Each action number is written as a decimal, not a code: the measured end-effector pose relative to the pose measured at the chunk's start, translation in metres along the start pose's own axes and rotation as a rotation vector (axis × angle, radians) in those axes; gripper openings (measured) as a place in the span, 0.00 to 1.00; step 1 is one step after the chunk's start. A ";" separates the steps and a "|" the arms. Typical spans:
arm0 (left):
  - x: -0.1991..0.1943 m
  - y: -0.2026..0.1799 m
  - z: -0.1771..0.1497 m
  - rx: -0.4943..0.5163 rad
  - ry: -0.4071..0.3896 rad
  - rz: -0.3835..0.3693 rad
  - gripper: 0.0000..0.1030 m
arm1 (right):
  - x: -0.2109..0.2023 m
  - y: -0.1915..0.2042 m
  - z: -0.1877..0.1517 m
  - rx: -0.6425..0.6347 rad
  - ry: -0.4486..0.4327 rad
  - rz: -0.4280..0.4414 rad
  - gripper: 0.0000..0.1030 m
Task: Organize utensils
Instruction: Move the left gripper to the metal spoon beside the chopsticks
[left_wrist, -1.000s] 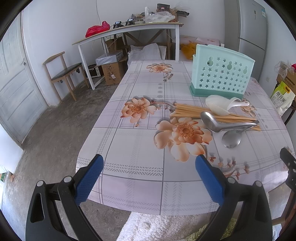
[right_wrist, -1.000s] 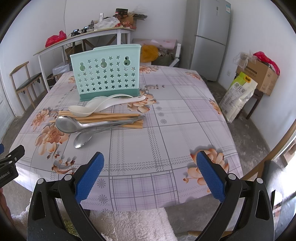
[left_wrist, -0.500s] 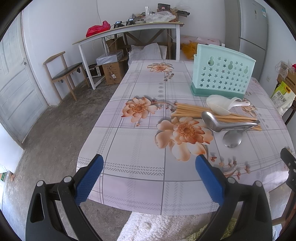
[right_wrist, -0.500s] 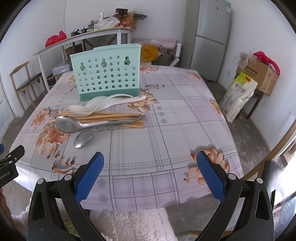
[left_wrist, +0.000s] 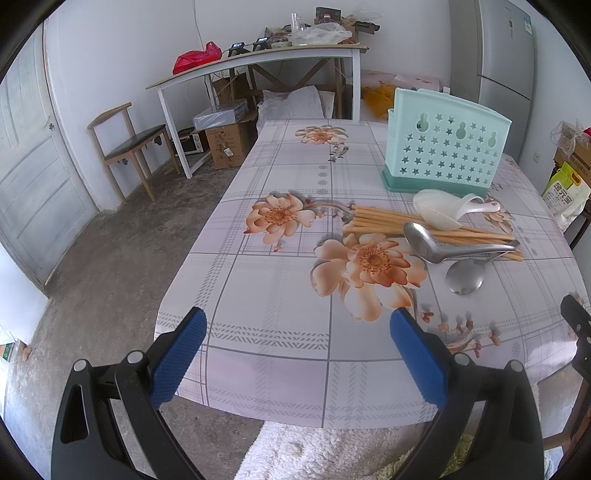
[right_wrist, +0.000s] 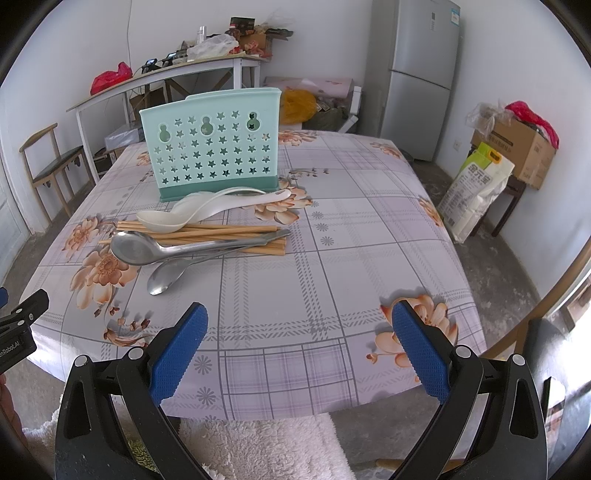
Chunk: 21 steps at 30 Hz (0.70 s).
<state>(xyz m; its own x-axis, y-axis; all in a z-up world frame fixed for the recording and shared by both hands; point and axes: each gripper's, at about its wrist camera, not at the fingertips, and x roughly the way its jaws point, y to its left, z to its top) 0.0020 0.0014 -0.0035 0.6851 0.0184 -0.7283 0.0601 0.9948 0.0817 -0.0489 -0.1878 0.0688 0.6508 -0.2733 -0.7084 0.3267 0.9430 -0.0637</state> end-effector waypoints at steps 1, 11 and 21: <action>0.000 0.000 0.000 0.000 0.001 0.001 0.95 | 0.000 0.000 0.000 0.000 -0.001 0.000 0.92; 0.004 0.003 -0.003 0.001 0.010 -0.006 0.95 | 0.004 0.002 -0.001 0.003 0.001 0.002 0.92; 0.023 -0.006 0.003 0.018 0.062 -0.029 0.95 | 0.019 0.006 -0.002 -0.012 0.047 0.022 0.92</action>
<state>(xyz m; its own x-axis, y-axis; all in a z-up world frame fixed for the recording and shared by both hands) 0.0194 -0.0040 -0.0191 0.6368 -0.0039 -0.7710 0.0931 0.9931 0.0719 -0.0358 -0.1871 0.0535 0.6249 -0.2438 -0.7417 0.3046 0.9508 -0.0559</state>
